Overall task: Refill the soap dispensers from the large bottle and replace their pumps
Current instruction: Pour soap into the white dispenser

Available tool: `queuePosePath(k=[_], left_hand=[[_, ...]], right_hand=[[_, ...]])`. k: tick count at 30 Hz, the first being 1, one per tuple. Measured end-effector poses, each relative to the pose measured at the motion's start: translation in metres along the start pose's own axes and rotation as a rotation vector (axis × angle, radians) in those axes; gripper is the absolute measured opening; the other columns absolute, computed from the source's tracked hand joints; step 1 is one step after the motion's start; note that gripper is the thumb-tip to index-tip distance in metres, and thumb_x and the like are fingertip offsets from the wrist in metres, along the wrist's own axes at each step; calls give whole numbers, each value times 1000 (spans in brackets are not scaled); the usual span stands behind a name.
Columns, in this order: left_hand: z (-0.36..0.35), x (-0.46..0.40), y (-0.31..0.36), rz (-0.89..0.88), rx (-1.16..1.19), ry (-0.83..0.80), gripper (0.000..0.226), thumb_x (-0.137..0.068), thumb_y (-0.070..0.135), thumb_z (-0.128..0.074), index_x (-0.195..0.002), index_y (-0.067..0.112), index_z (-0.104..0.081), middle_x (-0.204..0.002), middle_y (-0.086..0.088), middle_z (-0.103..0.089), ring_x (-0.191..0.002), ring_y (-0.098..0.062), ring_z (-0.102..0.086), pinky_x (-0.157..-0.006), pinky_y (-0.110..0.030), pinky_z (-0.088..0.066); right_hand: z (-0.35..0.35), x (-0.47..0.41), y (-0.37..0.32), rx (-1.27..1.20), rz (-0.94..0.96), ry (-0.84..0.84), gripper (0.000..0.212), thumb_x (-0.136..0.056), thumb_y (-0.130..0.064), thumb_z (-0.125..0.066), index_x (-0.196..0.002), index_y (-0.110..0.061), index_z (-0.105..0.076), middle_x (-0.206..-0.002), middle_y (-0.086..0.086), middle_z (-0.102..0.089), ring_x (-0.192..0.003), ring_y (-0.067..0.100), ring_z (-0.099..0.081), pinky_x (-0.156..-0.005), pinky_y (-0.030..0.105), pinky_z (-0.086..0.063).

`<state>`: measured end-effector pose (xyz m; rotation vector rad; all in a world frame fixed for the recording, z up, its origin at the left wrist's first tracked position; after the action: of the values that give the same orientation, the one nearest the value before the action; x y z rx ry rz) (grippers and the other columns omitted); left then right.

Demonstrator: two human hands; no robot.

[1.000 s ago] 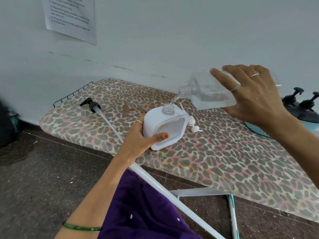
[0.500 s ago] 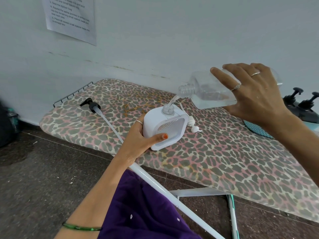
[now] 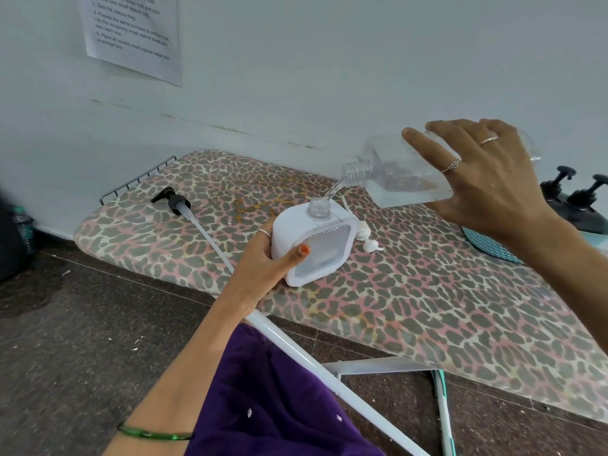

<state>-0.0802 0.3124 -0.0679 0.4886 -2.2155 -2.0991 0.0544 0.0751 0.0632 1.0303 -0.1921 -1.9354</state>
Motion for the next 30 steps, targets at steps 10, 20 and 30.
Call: queuePosePath(k=[10, 20, 30], left_hand=[[-3, 3, 3, 20, -42, 13, 87, -48, 80, -73, -120, 35, -55, -122, -14, -62, -112, -34, -59, -90, -65, -47], [-4, 4, 3, 47, -56, 27, 83, -48, 83, -69, -115, 36, -57, -119, -20, -62, -100, -35, -60, -88, -69, -43], [-3, 4, 4, 50, -46, 37, 81, -49, 83, -69, -116, 40, -56, -115, -11, -66, -105, -45, -60, -82, -71, -46]], right_hand=[[2, 0, 2, -12, 1, 10, 85, -68, -24, -80, -141, -17, -37, -128, 24, -54, -112, 44, -56, -92, 60, -38], [2, -1, 3, 3, 2, 8, 90, -65, -19, -83, -142, -17, -38, -129, 23, -54, -113, 43, -55, -93, 60, -38], [2, -2, 2, 4, 8, 7, 85, -69, -22, -81, -142, -16, -38, -130, 24, -53, -113, 44, -55, -92, 60, -38]])
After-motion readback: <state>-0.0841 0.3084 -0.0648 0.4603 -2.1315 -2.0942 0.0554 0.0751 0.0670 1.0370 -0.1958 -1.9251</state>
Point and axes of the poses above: each hand's wrist, its own x-axis away from the middle knuckle, its own z-axis out of the back of the hand, y = z × x, the point moved 1 cm from there along -x, towards the middle knuckle
